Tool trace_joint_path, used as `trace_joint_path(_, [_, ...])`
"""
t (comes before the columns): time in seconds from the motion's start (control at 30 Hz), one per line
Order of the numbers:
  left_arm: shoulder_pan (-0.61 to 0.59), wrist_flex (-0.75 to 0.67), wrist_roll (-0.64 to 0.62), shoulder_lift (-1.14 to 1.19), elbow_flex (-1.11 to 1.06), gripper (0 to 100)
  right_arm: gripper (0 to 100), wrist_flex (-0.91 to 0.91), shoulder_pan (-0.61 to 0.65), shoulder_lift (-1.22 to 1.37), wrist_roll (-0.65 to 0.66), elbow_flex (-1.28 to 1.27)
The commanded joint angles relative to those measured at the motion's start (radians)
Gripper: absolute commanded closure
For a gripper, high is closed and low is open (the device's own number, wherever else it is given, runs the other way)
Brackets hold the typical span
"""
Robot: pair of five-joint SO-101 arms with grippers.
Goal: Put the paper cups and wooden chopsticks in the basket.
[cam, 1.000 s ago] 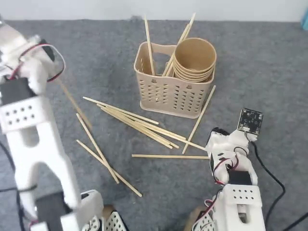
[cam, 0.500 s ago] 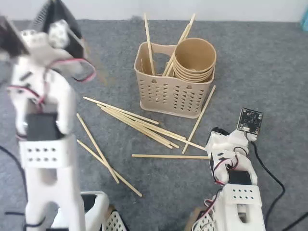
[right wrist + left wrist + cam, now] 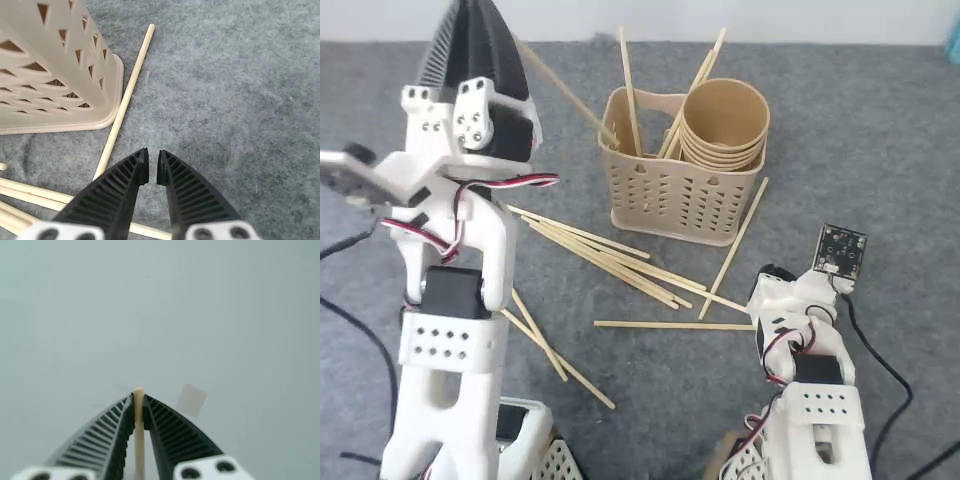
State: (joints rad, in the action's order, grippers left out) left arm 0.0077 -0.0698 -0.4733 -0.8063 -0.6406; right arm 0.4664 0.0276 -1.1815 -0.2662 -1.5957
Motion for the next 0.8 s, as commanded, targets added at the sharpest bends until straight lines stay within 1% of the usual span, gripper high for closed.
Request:
trace_joint_path(0.0, [0.058,-0.014,-0.008,0.049,0.137,99,95.1,-0.021,-0.013,-0.025,0.017,0.008])
trace_joint_path(0.07, [0.077,-0.014,-0.008,0.115,0.188,99,95.1,-0.021,-0.013,-0.025,0.017,0.008])
trace_joint_path(0.17, [0.074,-0.014,-0.008,0.201,0.229,99,95.1,-0.021,-0.016,-0.025,0.017,0.008])
trace_joint_path(0.4, [0.074,-0.025,-0.006,0.299,0.168,98,95.1,-0.021,-0.015,-0.025,0.017,0.011])
trace_joint_path(0.57, [0.074,-0.169,-0.008,0.319,0.065,98,95.1,-0.022,-0.013,-0.025,0.018,0.011])
trace_joint_path(0.63, [0.074,-0.193,-0.009,0.324,0.039,92,95.3,-0.031,-0.013,-0.025,0.044,0.008])
trace_joint_path(0.7, [0.074,-0.183,-0.012,0.321,0.030,83,95.4,-0.058,-0.015,-0.016,0.060,0.005])
trace_joint_path(0.77, [0.074,-0.109,-0.014,0.313,0.039,76,95.4,-0.061,-0.015,-0.016,0.060,0.003])
